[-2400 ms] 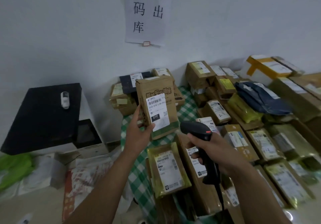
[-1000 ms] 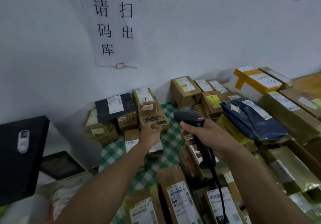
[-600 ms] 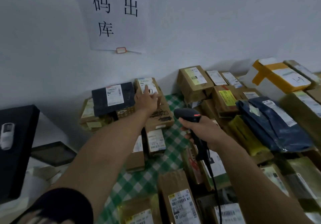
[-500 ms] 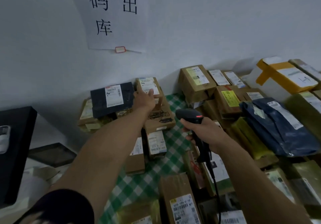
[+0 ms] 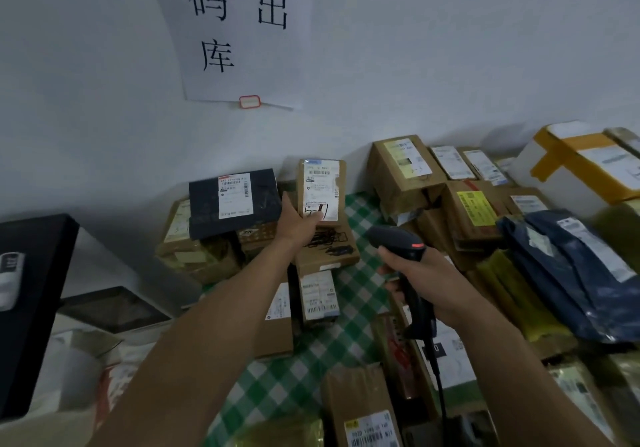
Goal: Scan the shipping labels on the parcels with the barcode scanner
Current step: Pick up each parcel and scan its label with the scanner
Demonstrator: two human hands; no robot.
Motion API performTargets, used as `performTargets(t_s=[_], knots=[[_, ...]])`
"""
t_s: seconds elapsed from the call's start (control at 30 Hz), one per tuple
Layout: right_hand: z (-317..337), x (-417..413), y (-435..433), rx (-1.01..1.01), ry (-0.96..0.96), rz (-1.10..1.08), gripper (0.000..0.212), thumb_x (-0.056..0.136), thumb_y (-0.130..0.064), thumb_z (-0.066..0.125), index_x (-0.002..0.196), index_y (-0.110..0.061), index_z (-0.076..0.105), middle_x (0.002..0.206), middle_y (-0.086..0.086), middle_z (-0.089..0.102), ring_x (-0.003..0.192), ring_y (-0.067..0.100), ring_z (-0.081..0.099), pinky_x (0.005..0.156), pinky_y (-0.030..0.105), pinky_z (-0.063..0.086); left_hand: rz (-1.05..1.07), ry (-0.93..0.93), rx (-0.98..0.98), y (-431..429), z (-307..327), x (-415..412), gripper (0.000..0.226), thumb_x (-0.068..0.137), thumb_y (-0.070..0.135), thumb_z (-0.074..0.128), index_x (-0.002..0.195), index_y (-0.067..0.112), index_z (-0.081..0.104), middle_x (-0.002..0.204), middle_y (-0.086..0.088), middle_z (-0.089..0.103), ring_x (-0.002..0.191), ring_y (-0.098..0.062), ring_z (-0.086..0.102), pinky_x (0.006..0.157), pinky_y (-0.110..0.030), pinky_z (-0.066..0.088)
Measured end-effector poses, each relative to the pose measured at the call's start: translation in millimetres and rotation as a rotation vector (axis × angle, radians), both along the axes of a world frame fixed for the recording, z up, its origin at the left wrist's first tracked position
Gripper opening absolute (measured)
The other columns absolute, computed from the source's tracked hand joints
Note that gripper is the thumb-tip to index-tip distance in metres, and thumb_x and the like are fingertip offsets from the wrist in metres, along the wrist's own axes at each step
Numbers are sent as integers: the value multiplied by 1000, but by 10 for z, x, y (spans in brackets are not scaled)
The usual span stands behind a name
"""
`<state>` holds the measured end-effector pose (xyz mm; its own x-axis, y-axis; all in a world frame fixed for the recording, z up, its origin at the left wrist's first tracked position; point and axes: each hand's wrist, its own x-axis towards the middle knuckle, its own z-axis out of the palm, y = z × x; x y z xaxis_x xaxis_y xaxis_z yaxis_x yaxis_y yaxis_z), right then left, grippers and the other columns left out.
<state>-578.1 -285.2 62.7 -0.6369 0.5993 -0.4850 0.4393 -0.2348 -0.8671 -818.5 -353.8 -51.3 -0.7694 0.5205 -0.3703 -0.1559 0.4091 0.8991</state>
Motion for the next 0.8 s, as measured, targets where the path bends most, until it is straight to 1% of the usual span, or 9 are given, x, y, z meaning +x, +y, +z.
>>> performTargets(t_s=[0.13, 0.27, 0.4, 0.47, 0.53, 0.63, 0.67, 0.73, 0.8], knots=[[59, 27, -37, 18, 39, 2, 18, 97, -29, 73, 115, -28, 71, 84, 0, 76, 68, 18, 64, 68, 36, 52, -68, 87, -12, -147, 38, 78, 71, 91, 7, 76, 152, 13, 40, 145, -7, 59, 134, -24, 55, 99, -27, 41], [125, 43, -122, 36, 79, -13, 15, 97, -27, 73, 112, -27, 71, 83, 1, 75, 68, 18, 65, 65, 34, 52, -89, 172, -64, -325, -56, 172, 43, 95, 8, 71, 137, 9, 60, 131, 1, 65, 124, -16, 58, 96, -23, 41], [150, 57, -184, 49, 97, -38, 16, 96, -26, 74, 112, -28, 71, 91, 3, 76, 71, 19, 69, 69, 36, 52, 7, 236, -89, -510, -296, 184, 24, 95, 1, 66, 118, 6, 73, 115, -7, 73, 112, -25, 68, 101, -41, 54], [147, 78, -202, 52, 98, -51, 21, 95, -28, 75, 116, -28, 70, 98, 3, 77, 72, 20, 71, 71, 37, 53, -15, 159, -68, -551, -381, 180, 43, 86, 10, 80, 127, 14, 68, 121, -5, 70, 116, -27, 66, 100, -44, 56], [137, 101, -193, 58, 102, -63, 26, 94, -29, 77, 119, -29, 70, 100, 2, 75, 74, 20, 73, 73, 37, 54, -45, 215, -10, -547, -204, 219, 78, 67, 26, 97, 136, 23, 60, 126, 6, 65, 116, -13, 63, 99, -36, 56], [114, 128, -176, 47, 113, -74, 30, 93, -29, 77, 122, -26, 70, 88, -1, 70, 72, 18, 72, 76, 38, 56, -88, 309, 66, -362, 118, 227, 80, 59, 25, 101, 126, 30, 58, 119, 18, 63, 108, 6, 58, 96, -27, 50], [94, 135, -161, 45, 115, -77, 31, 93, -29, 78, 123, -27, 70, 85, -3, 70, 70, 17, 72, 79, 41, 57, -81, 307, 80, -259, 223, 225, 86, 54, 36, 103, 127, 31, 55, 121, 16, 63, 112, 4, 59, 97, -30, 52], [66, 149, -138, 47, 110, -76, 32, 93, -30, 78, 124, -28, 70, 84, -4, 72, 69, 16, 72, 84, 45, 58, -56, 265, 46, 1, 312, 243, 134, 40, 64, 98, 151, 24, 35, 144, 4, 54, 134, -14, 52, 111, -43, 48], [46, 166, -103, 60, 108, -76, 32, 93, -32, 77, 125, -29, 71, 96, 0, 76, 71, 17, 74, 86, 48, 59, -46, 219, -8, 244, 318, 281, 149, 43, 62, 97, 160, 17, 17, 152, -2, 48, 141, -20, 46, 115, -41, 44]])
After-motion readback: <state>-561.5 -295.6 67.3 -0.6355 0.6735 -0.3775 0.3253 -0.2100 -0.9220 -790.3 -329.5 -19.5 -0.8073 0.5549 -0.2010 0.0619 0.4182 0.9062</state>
